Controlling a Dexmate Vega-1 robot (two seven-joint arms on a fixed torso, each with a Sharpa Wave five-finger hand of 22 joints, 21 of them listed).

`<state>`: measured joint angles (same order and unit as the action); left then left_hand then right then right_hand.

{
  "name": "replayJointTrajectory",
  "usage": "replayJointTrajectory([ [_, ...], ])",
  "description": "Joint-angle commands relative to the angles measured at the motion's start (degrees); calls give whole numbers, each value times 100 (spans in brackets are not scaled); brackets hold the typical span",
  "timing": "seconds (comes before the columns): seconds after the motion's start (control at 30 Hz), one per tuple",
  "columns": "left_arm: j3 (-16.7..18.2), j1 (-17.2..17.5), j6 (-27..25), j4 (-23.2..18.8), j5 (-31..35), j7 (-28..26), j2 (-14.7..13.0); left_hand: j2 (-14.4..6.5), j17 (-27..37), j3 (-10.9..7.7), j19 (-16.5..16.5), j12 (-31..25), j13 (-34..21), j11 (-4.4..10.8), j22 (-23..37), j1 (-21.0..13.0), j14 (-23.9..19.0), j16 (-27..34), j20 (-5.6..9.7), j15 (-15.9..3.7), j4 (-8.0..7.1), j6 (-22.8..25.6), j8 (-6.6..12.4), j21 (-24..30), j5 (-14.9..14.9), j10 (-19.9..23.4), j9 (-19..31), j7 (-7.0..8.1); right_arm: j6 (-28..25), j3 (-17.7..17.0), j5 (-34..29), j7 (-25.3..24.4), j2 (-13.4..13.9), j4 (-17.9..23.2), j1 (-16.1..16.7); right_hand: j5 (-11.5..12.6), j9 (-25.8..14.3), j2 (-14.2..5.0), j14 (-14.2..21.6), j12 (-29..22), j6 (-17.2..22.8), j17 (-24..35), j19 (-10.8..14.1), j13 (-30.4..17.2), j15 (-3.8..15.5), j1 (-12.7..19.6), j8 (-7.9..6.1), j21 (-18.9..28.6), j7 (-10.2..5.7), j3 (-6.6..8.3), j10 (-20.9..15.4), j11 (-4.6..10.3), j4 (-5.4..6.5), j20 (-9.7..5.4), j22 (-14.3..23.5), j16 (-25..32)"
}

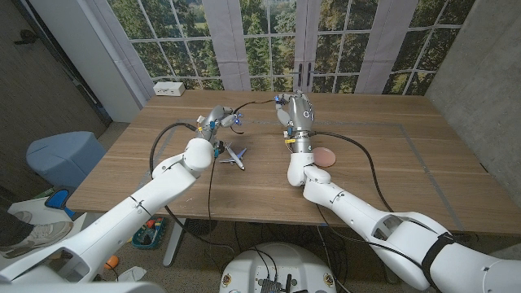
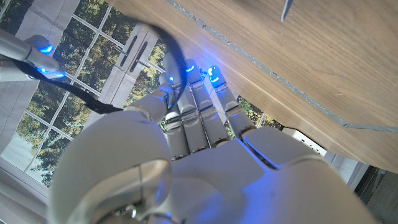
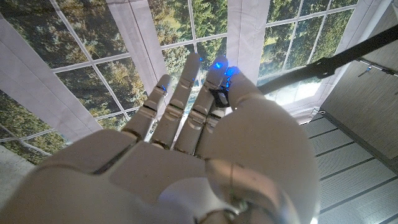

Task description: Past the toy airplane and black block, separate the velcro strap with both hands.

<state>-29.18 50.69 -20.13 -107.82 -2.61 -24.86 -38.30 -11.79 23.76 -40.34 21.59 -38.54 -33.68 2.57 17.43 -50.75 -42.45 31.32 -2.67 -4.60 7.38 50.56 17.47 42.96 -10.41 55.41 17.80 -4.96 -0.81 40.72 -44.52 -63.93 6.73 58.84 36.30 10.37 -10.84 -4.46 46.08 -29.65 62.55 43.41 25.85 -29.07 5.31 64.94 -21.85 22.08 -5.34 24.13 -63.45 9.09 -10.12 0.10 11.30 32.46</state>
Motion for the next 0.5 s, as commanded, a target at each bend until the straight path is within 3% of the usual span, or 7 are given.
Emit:
replayJointTrajectory([
  [0.03, 15, 69, -118, -168, 104, -57, -9, 17, 2, -31, -61, 51, 33, 71, 30, -4, 55, -55, 2, -383, 15, 286, -43, 67, -6, -117, -14, -339, -75, 94, 112, -7, 200, 293, 79, -15, 2, 56, 71, 46, 147, 26, 1, 75, 709, -68, -59, 31, -114, -26, -104, 24, 61, -47, 12, -34],
  [0.33, 42, 133, -139, -243, 125, -117, 17, 31, -10, -27, -79, 87, 112, 60, 32, 4, 50, -75, 4, -377, 28, 243, -109, 122, 0, -65, -55, -342, -143, 55, 148, -7, 229, 415, 151, -8, 24, 73, 53, 119, 118, -4, 11, 168, 730, -83, -8, 48, -127, -16, -136, 23, 71, -41, 9, -109],
  [0.47, 65, 166, -306, -314, 138, -204, 59, 49, -25, -28, -80, 106, 147, 33, 32, 1, 16, -77, -2, -378, 55, 260, -124, 149, -2, -48, -74, -360, -384, 234, 442, -1, 354, 552, 107, -2, 16, 45, -69, 271, -174, -71, -19, 111, 672, -202, 146, 64, -86, 3, 196, 6, 132, 9, 11, -275],
  [0.5, 68, 167, -375, -337, 144, -222, 65, 51, -27, -30, -87, 115, 163, 15, 32, -8, 13, -78, 2, -378, 73, 273, -128, 159, -3, -43, -83, -370, -494, 267, 518, 23, 375, 613, 109, 19, 2, 45, -179, 384, -464, -89, -27, 72, 652, -276, 278, 81, -128, -3, 446, 0, 150, 43, 13, -360],
])
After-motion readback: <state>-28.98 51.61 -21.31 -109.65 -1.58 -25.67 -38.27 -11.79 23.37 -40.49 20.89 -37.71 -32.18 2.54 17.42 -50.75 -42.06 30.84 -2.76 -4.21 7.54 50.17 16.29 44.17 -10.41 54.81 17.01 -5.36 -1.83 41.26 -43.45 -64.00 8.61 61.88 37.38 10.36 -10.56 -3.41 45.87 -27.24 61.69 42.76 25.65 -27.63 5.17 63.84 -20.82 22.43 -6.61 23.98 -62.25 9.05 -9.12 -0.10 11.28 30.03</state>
